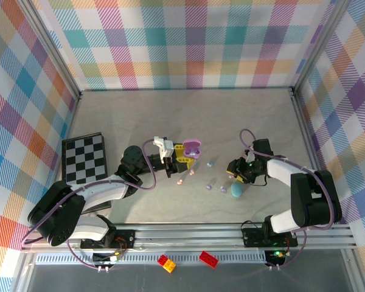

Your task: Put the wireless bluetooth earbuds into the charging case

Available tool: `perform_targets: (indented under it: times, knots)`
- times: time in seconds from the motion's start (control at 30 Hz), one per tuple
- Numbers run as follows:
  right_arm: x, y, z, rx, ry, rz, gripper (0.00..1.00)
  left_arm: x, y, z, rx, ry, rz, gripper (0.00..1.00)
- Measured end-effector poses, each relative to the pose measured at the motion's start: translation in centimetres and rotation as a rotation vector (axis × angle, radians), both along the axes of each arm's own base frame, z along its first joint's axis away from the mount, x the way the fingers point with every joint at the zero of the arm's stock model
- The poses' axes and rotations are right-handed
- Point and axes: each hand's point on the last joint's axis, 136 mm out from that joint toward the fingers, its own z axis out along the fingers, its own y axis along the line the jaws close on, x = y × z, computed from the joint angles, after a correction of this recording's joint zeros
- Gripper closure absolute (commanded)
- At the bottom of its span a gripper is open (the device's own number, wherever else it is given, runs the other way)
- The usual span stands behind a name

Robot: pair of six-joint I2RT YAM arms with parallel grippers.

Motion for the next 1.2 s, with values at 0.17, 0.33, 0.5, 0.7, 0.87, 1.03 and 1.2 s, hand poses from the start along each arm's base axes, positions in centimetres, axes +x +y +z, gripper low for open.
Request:
perform_targets:
  times: [0.17,0.33,0.5,0.7,0.87,1.03,1.2]
  knots:
    - [0.1,0.1,-0.1,0.012,0.005,-0.003,0.58,-0.1,0.0,0.2,-0.002,-0.004,-0.005,0.62]
    - [0.4,0.5,0.1,0.033,-0.01,-0.001,0.61,-0.2,0.0,0.2,-0.001,-0.003,-0.007,0.62]
    - [0.6,0.8,0.2,0.057,-0.011,-0.006,0.63,-0.2,0.1,0.0,0.007,0.007,-0.007,0.62]
    - [0.5,1.0,-0.4,0.072,0.018,-0.007,0.65,-0.2,0.1,0.0,0.007,0.007,-0.008,0.62]
    - [0.5,0.9,-0.6,0.074,0.03,-0.017,0.71,-0.2,0.1,0.0,0.007,0.007,-0.007,0.62]
    - [0.4,0.8,-0.8,0.075,0.041,-0.025,0.79,-0.2,0.1,0.0,0.007,0.007,-0.007,0.62]
    - [0.5,0.8,-0.7,0.078,0.038,-0.027,0.82,-0.2,0.1,0.0,0.008,0.004,-0.006,0.62]
